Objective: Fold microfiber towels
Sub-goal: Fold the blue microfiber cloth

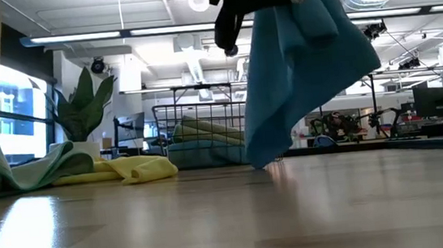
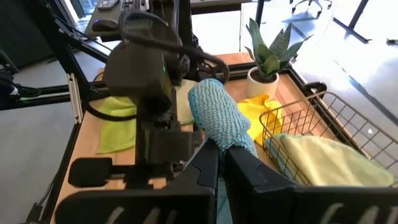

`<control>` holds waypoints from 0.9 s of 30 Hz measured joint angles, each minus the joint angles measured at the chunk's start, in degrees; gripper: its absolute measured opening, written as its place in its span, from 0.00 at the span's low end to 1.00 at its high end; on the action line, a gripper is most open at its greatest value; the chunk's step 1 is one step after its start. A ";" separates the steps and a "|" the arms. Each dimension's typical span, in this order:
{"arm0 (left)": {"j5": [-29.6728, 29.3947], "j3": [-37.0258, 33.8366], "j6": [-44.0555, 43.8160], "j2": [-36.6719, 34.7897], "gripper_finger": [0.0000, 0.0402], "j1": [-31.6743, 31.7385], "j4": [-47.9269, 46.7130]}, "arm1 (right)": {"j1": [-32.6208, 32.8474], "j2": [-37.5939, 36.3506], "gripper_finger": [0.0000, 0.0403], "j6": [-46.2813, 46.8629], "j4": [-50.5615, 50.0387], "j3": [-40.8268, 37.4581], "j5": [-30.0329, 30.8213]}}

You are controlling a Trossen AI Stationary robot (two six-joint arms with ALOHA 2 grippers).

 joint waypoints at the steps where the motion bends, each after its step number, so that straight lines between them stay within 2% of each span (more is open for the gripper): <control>1: 0.00 0.00 0.20 -0.21 0.04 0.13 0.30 | 0.00 0.00 0.00 0.71 -0.53 0.00 0.01; 5: 0.41 0.00 -0.65 -0.46 0.02 0.43 0.31 | 0.02 0.00 0.00 2.65 -3.38 0.00 0.01; 9: 5.83 0.02 -4.59 -0.58 0.01 0.57 -1.10 | 0.02 0.00 0.00 5.02 -7.35 0.00 0.01; 13: 10.55 0.05 -9.43 -3.09 0.00 0.45 -8.17 | 0.02 0.00 0.00 9.19 -12.27 0.00 -0.33; 15: 12.06 0.03 -11.45 -5.06 0.00 0.44 -14.62 | 0.02 0.00 0.00 12.09 -14.55 -0.11 -1.92; 18: 11.99 -0.02 -13.04 -7.84 0.00 0.50 -21.43 | 0.16 -0.04 0.00 15.59 -14.99 -1.92 -3.57; 23: 10.97 -0.06 -14.49 -13.37 0.00 1.45 -29.35 | 1.17 -0.02 0.00 19.79 -10.31 -7.79 -2.22; 25: 10.98 0.09 -14.69 -14.75 0.00 2.10 -30.75 | 1.71 0.07 0.00 20.30 -6.99 -10.14 -0.78; 27: 11.61 -0.13 -15.08 -17.53 0.00 3.12 -35.94 | 2.46 -0.02 0.00 20.61 -3.17 -12.27 2.13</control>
